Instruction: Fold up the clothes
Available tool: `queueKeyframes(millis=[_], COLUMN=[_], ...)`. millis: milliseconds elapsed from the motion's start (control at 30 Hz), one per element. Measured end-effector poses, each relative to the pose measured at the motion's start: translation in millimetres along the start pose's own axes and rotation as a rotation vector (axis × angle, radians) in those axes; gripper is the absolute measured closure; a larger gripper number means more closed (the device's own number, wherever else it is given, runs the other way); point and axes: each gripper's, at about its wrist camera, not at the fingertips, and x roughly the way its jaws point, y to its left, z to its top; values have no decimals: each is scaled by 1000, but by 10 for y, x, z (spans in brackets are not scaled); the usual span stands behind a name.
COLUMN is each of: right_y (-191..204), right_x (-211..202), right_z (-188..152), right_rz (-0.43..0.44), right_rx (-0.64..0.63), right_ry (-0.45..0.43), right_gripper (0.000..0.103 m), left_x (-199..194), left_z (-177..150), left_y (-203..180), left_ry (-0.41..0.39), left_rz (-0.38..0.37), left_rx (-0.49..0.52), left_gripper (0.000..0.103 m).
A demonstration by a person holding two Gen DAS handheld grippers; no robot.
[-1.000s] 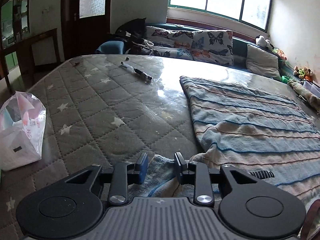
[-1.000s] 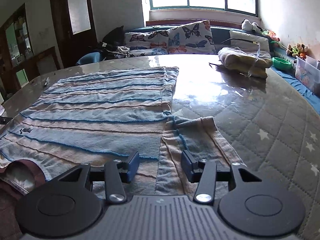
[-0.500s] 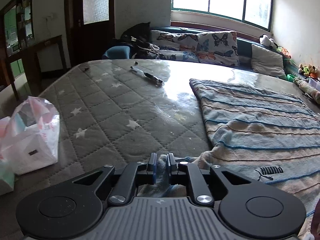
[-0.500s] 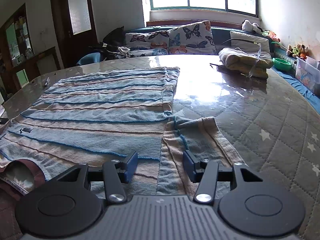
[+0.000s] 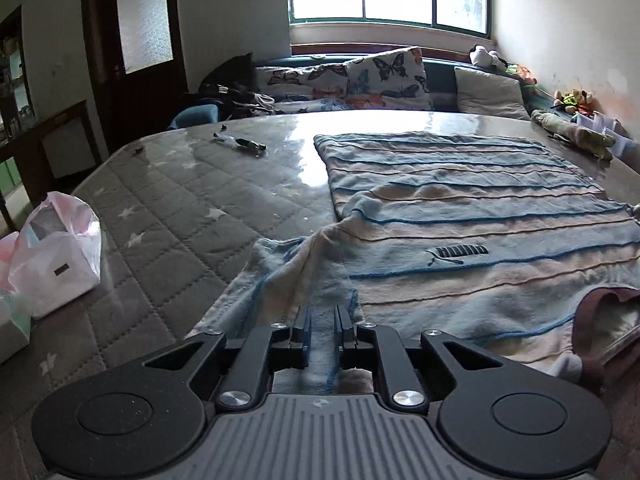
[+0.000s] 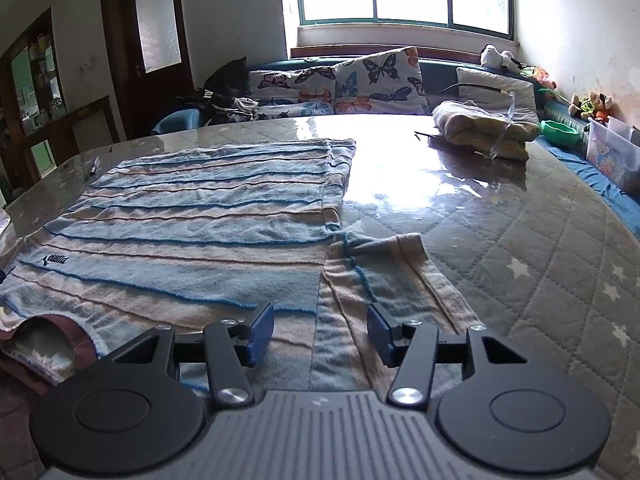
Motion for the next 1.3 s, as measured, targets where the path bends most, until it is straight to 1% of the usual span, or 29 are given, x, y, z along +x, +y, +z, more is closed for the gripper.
queueKeyframes(millis=[100, 167, 300, 367, 400, 500, 533, 633, 733, 800, 833, 900, 933, 967, 1033, 1133, 1200, 1300], right_y=[-42, -90, -194, -247, -269, -308, -328, -425, -529, -550, -557, -572, -579, -586, -589, -574, -502, -305], right_x=[-76, -150, -334, -381, -401, -443, -458, -474, -420, -395, -383, -363, -363, -363, -394, -471, -536, -651], right_z=[-76, -134, -240, -294, -317, -356, -353, -321, -289, -289, -290, -294, -301, -309, -307, -286, -239, -129], right_rz=[-24, -36, -66, -90, -103, -145, -157, -177, -182, -184, -186, -189, -189, -188, -185, -175, -156, -97], right_rx=[-3, 9, 56, 69, 71, 63, 71, 118, 175, 194, 202, 218, 228, 238, 249, 251, 220, 140], right_ry=[8, 6, -11, -1, 3, 3, -3, -24, -23, -25, -27, -32, -37, -42, -60, -94, -120, -166], right_gripper=[50, 50, 50, 50, 50, 50, 50, 51, 53, 57, 60, 73, 85, 90, 94, 96, 96, 97], left_x=[8, 1, -52, -78, -89, -122, -134, -142, -112, -80, -66, -43, -29, -18, -1, 3, -4, -20], left_z=[21, 25, 65, 91, 108, 174, 197, 256, 303, 321, 329, 347, 357, 369, 383, 394, 386, 361], left_y=[6, -6, -43, -72, -96, -201, -240, -404, -600, -770, -849, -995, -1069, -1140, -1263, -1433, -1524, -1582], left_ry=[5, 5, -13, -24, -30, -52, -60, -77, -79, -72, -69, -63, -61, -60, -57, -57, -59, -58], left_rz=[11, 22, 20, 15, 10, -21, -33, -81, -129, -163, -180, -207, -224, -239, -265, -305, -329, -346], left_rx=[0, 5, 8, 13, 18, 27, 29, 38, 49, 68, 79, 99, 110, 120, 134, 156, 173, 182], left_gripper=[85, 76, 68, 60, 59, 57, 54, 51, 48, 47, 47, 45, 43, 42, 42, 40, 39, 38])
